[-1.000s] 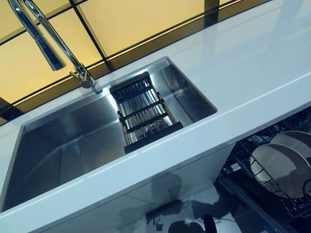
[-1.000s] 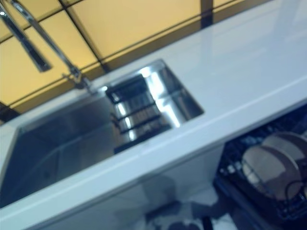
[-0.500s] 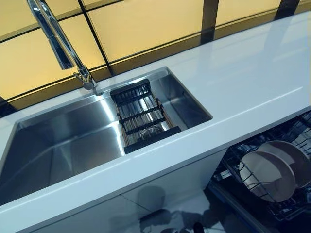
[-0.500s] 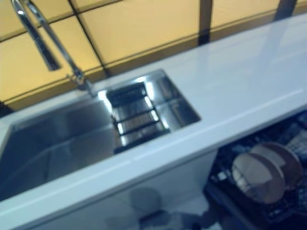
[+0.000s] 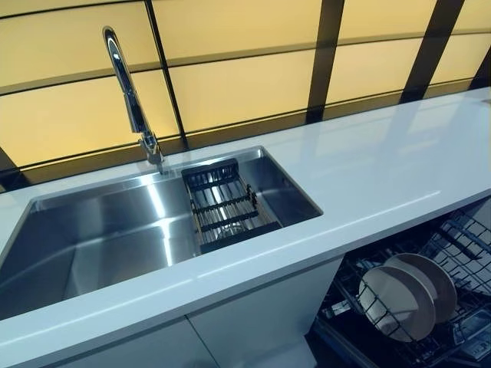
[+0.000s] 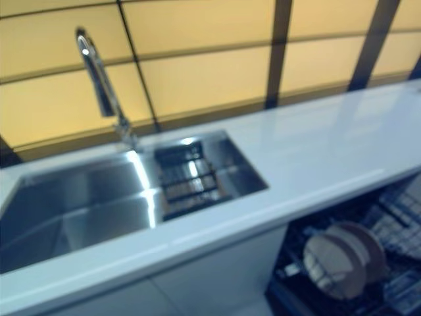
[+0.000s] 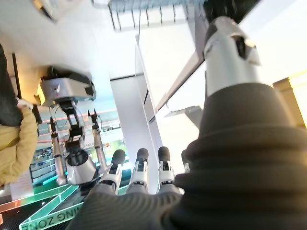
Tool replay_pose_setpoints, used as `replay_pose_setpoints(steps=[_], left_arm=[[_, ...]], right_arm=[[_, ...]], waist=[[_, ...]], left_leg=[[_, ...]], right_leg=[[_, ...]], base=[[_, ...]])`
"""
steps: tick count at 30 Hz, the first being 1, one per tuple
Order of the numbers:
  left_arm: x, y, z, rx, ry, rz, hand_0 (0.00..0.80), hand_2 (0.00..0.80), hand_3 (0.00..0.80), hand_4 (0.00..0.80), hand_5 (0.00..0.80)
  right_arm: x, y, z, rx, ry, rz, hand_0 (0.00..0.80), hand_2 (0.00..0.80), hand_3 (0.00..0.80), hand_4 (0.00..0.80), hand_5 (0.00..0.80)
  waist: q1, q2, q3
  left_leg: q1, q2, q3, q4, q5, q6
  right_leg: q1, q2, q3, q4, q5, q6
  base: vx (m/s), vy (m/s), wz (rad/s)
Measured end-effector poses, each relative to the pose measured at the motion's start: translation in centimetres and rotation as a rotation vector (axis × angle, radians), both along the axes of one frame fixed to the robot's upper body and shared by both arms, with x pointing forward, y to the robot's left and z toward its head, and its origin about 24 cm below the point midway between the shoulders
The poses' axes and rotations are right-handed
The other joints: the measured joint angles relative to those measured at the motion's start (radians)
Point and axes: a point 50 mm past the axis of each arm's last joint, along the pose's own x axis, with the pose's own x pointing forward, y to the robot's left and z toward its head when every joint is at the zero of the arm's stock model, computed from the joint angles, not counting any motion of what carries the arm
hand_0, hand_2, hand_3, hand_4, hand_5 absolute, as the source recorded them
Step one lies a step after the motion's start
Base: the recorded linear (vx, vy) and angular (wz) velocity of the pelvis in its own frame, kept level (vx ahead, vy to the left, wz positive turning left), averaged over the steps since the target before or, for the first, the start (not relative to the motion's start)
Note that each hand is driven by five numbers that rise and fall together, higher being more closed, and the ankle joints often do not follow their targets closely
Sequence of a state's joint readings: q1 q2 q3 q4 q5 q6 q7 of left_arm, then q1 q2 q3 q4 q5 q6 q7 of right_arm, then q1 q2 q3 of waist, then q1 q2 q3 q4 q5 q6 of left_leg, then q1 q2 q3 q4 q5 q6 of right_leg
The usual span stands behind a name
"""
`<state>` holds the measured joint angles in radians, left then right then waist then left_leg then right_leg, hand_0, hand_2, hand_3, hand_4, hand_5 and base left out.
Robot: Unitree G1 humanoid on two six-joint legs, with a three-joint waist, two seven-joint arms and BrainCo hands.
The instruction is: Take plates into dishwasher
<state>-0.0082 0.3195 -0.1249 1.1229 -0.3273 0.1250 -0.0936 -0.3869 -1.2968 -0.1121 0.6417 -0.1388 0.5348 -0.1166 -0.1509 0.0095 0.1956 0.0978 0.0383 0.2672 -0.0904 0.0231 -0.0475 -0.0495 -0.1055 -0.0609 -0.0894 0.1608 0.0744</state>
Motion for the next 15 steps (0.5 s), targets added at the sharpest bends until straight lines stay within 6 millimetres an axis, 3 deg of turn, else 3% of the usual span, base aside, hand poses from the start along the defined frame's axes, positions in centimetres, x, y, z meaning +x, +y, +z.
replay_pose_setpoints(steps=[8,12,13,15], left_arm=[[-2.3,1.9,-0.2,0.072,0.144,-0.016,0.000,0.000,0.000,0.000,0.000],[-1.6,3.8,0.7,0.148,0.163,-0.072,0.000,0.000,0.000,0.000,0.000],[-1.1,4.4,1.1,0.176,0.160,-0.090,0.000,0.000,0.000,0.000,0.000],[0.2,4.9,1.6,0.209,0.129,-0.097,0.000,0.000,0.000,0.000,0.000]], right_arm=[[-2.9,-2.2,-2.0,0.084,0.083,-0.115,0.000,0.000,0.000,0.000,0.000],[-3.7,-2.7,-2.8,0.109,0.107,-0.153,0.000,0.000,0.000,0.000,0.000],[-4.2,-2.8,-3.2,0.116,0.119,-0.164,0.000,0.000,0.000,0.000,0.000],[-4.3,-3.0,-3.2,0.147,0.098,-0.164,0.000,0.000,0.000,0.000,0.000]], waist=[[0.005,-0.085,-0.057],[0.001,-0.140,-0.037],[0.003,-0.155,-0.021],[0.038,-0.146,0.013]], left_leg=[[0.011,-0.001,0.004,0.017,-0.005,0.001],[0.004,-0.005,0.007,0.055,-0.017,0.003],[-0.013,-0.010,0.008,0.080,-0.027,0.006],[-0.053,-0.001,0.009,0.104,-0.040,0.029]], right_leg=[[0.011,-0.002,0.002,0.011,0.000,0.000],[0.012,-0.009,0.012,0.021,0.006,0.009],[-0.003,-0.013,0.009,0.022,0.027,0.029],[-0.066,0.008,-0.005,0.006,0.163,0.134]], base=[[-0.042,0.024,-0.01],[-0.151,-0.006,-0.07],[-0.393,0.028,-0.50],[-0.467,0.016,-0.89]])
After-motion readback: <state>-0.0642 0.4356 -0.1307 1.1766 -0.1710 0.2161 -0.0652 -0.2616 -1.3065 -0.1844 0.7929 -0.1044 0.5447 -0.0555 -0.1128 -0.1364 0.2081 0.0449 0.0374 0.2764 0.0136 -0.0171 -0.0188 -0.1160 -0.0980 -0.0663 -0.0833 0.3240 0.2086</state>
